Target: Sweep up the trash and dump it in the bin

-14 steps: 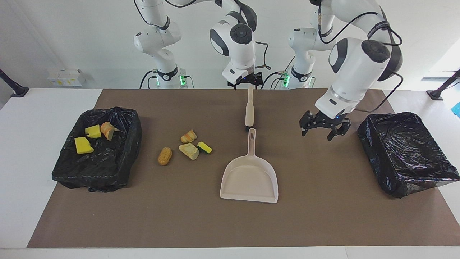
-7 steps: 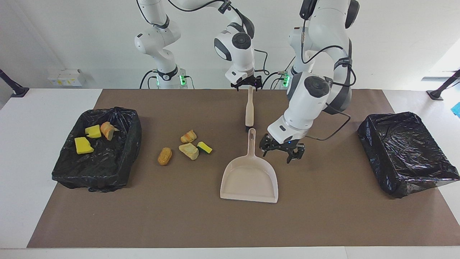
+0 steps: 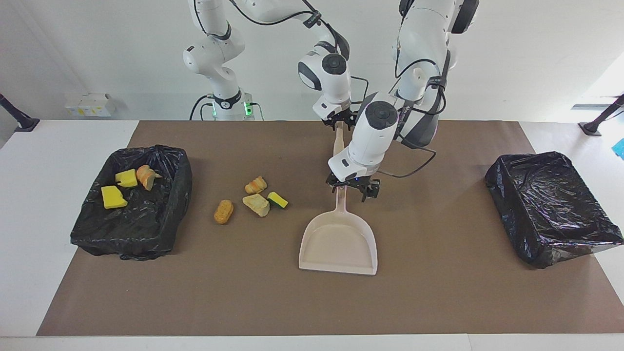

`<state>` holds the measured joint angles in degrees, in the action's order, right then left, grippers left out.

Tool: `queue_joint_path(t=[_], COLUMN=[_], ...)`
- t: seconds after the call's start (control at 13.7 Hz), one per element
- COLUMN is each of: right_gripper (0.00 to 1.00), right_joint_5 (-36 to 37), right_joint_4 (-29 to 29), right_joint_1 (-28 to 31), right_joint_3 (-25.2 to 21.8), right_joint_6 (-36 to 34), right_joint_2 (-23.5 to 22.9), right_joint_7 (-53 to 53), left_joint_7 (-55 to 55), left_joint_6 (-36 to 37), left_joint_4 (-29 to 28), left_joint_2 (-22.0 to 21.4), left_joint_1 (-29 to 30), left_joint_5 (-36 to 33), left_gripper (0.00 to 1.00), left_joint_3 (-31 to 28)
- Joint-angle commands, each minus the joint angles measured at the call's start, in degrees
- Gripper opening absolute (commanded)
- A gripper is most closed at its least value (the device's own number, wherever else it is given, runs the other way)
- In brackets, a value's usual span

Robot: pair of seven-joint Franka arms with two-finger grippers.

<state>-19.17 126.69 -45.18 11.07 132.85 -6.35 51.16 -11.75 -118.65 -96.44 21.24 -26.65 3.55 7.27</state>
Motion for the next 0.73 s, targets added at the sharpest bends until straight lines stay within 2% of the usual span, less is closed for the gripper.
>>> queue_joint_path(t=[0.0,0.07,0.15,0.22,0.37,0.51,0.66], right_gripper=[0.38,0.37,0.22,0.0,0.0,0.0,0.0], right_joint_5=[-1.22,-1.22,-1.05,-0.61,-0.26,-0.08,0.79], right_joint_4=[-1.27,-1.27,-1.27,-1.27,-1.36,-2.41,-2.24], right_joint_1=[0.18,0.18,0.18,0.18,0.79,1.75,5.6], right_joint_3=[0.09,0.09,0.0,0.0,-0.17,-0.52,-0.53], right_joint_6=[-0.3,-0.39,-0.39,-0.57,-1.36,-6.95,-13.72], right_joint_2=[-0.16,-0.33,-0.33,-0.33,0.02,0.98,5.44], right_joint_7=[0.43,0.17,-0.09,0.16,-0.18,-3.51,-6.5], left_joint_7=[-2.13,-2.22,-2.22,-2.74,-3.8,-3.89,-3.8], left_joint_6=[-0.45,-0.45,-0.62,-1.06,-1.59,-1.59,-1.5], left_joint_4=[-3.84,-4.1,-4.89,-5.94,-6.39,-6.39,-6.39], left_joint_2=[-2.43,-2.43,-2.34,-2.43,-2.52,-2.52,-2.52], left_joint_1=[-1.57,-1.48,-1.56,-1.91,-2.36,-2.97,-2.97], left_joint_5=[-1.0,-1.0,-1.0,-1.0,-1.0,-1.0,-1.0], left_gripper=[1.0,1.0,1.0,0.95,0.75,0.53,0.29], left_joint_3=[-0.94,-0.94,-0.94,-0.94,-0.94,-0.94,-0.94])
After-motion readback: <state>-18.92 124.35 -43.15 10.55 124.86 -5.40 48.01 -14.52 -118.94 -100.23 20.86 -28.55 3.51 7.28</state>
